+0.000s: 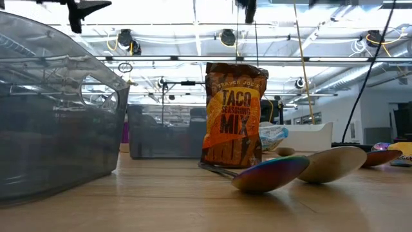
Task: Pick & Place Food Item
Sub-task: Put the white patterned spoon into the white bin
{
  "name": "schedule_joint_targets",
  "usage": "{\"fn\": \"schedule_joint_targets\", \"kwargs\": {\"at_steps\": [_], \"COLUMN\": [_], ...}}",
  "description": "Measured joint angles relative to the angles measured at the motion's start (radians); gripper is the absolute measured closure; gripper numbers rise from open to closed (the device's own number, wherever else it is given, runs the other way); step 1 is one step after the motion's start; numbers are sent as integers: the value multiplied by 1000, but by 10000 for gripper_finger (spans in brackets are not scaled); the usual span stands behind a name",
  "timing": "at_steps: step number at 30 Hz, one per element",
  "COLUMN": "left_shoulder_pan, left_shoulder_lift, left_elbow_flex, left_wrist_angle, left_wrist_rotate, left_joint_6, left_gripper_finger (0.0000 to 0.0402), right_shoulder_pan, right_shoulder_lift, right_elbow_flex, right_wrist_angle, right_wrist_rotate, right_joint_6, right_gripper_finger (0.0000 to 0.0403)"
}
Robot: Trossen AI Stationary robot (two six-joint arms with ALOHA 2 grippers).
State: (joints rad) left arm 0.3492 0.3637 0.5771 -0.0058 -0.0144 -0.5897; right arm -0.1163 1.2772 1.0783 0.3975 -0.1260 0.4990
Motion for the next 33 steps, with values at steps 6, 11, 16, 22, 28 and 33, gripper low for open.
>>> {"fn": "schedule_joint_targets", "kwargs": {"at_steps": [6,11,16,22,28,33], "left_shoulder_pan": [0,-3,-5,-5,-5,-6], "left_shoulder_lift": [153,231,279,337,390,418], "left_elbow_flex": [176,230,233,233,233,233], "left_wrist_angle": [-155,-155,-159,-161,-162,-161], "left_wrist_rotate": [16,31,54,132,188,224], "left_joint_6": [146,188,173,151,133,128], "left_gripper_finger": [170,165,165,165,165,165], "right_shoulder_pan": [104,171,215,231,252,282], "right_shoulder_lift": [-12,18,86,184,258,295], "right_elbow_flex": [346,392,390,389,288,140], "right_wrist_angle": [-723,-836,-1071,-1320,-1326,-1241], "right_wrist_rotate": [157,180,182,182,182,264], "right_joint_6": [-221,-141,-52,-69,-105,-88], "right_gripper_finger": [240,234,202,144,106,103]}}
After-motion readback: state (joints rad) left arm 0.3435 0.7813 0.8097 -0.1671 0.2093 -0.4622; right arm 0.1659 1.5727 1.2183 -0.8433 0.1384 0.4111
